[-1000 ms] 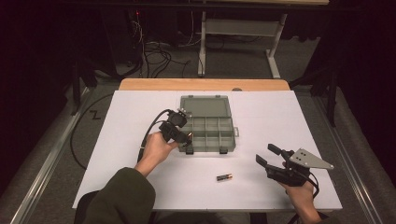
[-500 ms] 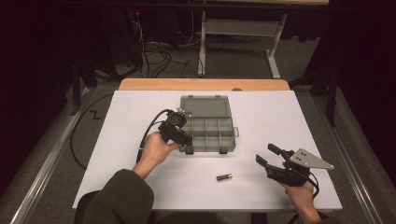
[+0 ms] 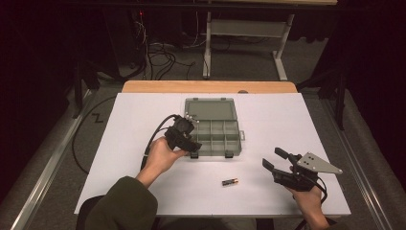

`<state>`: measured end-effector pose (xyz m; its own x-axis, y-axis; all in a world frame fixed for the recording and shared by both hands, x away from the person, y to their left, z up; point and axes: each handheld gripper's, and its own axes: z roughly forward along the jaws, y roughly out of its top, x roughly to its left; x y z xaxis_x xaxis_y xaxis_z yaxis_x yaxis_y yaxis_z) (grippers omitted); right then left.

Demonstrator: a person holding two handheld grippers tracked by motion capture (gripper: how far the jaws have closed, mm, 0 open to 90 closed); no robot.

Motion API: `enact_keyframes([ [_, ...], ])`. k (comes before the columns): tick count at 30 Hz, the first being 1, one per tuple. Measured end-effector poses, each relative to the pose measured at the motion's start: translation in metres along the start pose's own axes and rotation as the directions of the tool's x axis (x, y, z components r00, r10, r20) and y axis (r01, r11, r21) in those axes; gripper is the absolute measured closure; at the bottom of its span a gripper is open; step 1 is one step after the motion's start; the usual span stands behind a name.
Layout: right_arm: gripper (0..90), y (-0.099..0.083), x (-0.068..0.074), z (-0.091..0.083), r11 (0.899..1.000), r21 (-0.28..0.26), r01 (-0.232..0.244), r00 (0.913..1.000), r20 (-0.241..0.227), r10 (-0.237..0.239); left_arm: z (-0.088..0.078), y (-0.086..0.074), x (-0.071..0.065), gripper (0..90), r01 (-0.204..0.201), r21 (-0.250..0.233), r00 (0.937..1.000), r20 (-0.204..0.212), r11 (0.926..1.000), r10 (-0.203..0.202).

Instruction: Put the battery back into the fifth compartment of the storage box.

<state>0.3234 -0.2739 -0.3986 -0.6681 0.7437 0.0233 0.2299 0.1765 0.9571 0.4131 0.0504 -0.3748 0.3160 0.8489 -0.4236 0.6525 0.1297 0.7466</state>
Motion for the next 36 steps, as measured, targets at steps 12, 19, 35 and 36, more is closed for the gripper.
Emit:
enact_keyframes([
  [12,36.7,0.000,0.000,0.000,1.000,-0.002,-0.002,1.0000,0.000,0.002,-0.002,-0.005,-0.007,46.3,-0.031,0.033,0.9993,0.024,0.9990,0.030],
  [19,36.7,0.000,0.000,0.000,1.000,-0.001,0.000,1.0000,0.002,0.000,-0.006,-0.010,-0.015,45.9,-0.091,0.071,0.9937,0.072,0.9934,0.085],
  [35,36.8,0.000,0.000,0.000,1.000,0.001,0.002,1.0000,0.004,-0.002,-0.002,-0.023,-0.033,45.8,-0.102,0.067,0.9892,0.112,0.9925,0.094],
  [36,36.8,0.000,0.000,0.000,1.000,0.002,0.002,1.0000,0.003,-0.002,-0.002,-0.023,-0.034,45.8,-0.102,0.065,0.9894,0.110,0.9927,0.094],
])
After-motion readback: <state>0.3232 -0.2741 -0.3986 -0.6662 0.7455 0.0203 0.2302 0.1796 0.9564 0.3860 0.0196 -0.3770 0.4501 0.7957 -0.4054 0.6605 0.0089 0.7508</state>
